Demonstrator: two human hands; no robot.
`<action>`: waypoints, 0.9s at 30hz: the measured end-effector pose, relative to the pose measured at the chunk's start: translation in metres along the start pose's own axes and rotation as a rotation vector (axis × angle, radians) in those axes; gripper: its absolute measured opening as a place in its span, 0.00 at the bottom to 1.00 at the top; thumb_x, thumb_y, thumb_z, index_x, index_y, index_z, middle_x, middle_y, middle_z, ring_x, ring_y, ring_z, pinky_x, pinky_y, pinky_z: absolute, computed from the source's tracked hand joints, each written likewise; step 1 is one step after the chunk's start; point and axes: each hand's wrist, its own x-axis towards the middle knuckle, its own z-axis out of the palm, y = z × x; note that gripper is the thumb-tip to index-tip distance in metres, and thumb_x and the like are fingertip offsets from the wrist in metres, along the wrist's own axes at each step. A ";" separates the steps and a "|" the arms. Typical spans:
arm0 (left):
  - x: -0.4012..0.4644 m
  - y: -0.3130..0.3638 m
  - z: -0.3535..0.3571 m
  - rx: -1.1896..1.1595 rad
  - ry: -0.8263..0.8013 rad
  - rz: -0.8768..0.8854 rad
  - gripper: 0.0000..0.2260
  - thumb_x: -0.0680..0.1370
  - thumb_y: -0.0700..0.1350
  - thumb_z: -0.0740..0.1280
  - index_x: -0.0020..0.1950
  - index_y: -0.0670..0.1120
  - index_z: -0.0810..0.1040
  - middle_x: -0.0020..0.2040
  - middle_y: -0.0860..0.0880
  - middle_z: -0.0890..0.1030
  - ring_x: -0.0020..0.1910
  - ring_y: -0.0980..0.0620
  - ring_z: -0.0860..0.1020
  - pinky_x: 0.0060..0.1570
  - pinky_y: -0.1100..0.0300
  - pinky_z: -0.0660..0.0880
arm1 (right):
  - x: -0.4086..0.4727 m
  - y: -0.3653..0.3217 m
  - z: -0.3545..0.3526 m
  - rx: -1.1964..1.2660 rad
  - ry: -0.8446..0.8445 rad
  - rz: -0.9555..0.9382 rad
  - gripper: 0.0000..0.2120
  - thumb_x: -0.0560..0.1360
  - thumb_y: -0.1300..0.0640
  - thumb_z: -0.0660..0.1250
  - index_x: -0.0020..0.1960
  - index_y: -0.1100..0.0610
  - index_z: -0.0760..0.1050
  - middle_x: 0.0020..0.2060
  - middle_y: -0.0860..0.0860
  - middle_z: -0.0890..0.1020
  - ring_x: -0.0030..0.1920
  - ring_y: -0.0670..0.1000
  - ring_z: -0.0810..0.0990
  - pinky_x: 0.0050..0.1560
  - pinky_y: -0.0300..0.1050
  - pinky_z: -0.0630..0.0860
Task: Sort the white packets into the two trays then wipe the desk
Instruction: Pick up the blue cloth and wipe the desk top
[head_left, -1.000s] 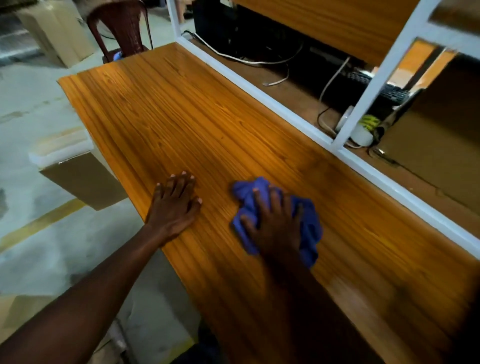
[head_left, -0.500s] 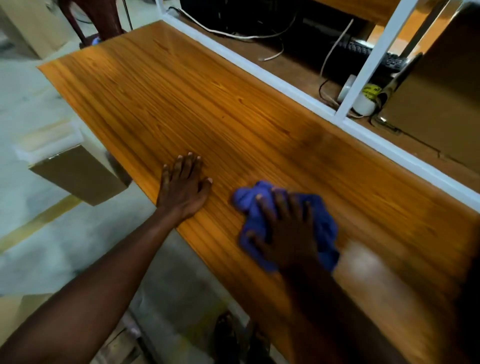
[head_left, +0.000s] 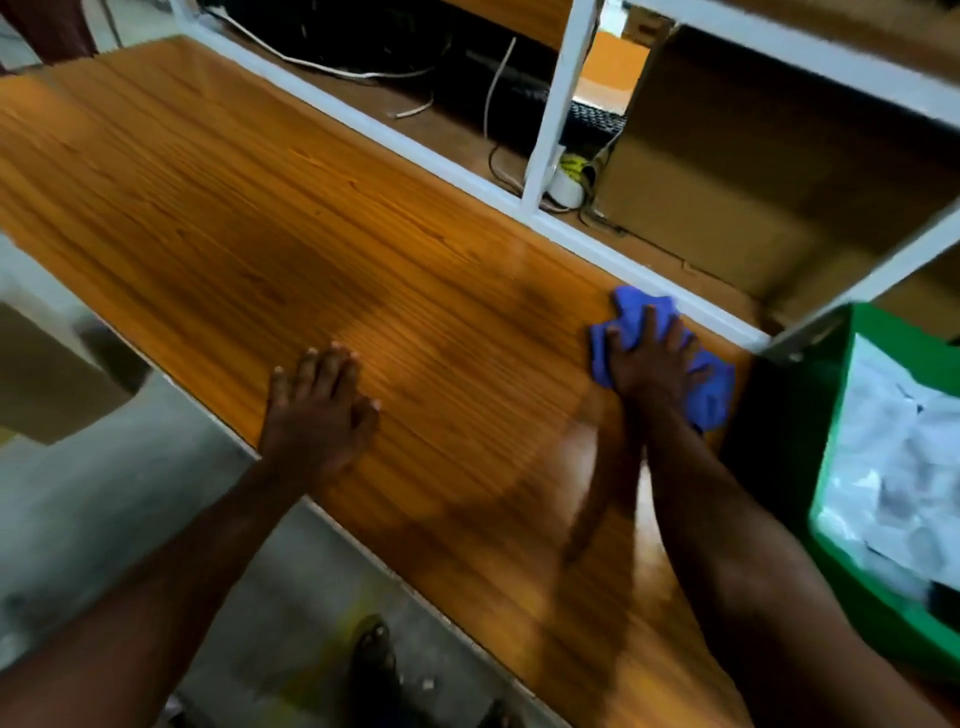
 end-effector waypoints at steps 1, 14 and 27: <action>-0.010 0.014 0.006 0.016 0.006 0.006 0.36 0.77 0.65 0.43 0.80 0.47 0.54 0.81 0.44 0.55 0.79 0.40 0.53 0.73 0.35 0.49 | 0.008 0.005 -0.004 0.036 0.016 0.088 0.33 0.79 0.32 0.50 0.81 0.44 0.53 0.81 0.56 0.53 0.80 0.64 0.47 0.73 0.75 0.43; -0.044 0.082 0.008 -0.001 -0.054 -0.157 0.35 0.77 0.63 0.45 0.81 0.48 0.51 0.81 0.45 0.52 0.80 0.42 0.49 0.75 0.37 0.45 | -0.292 0.067 0.014 -0.028 -0.109 -0.841 0.33 0.77 0.28 0.49 0.79 0.39 0.56 0.80 0.50 0.60 0.79 0.61 0.57 0.75 0.72 0.48; -0.046 0.087 0.010 0.035 -0.003 -0.082 0.31 0.82 0.60 0.52 0.81 0.48 0.51 0.81 0.44 0.53 0.80 0.41 0.50 0.75 0.38 0.46 | -0.263 0.070 0.008 -0.028 -0.028 -0.513 0.33 0.77 0.30 0.50 0.80 0.41 0.56 0.80 0.52 0.59 0.80 0.62 0.52 0.75 0.72 0.45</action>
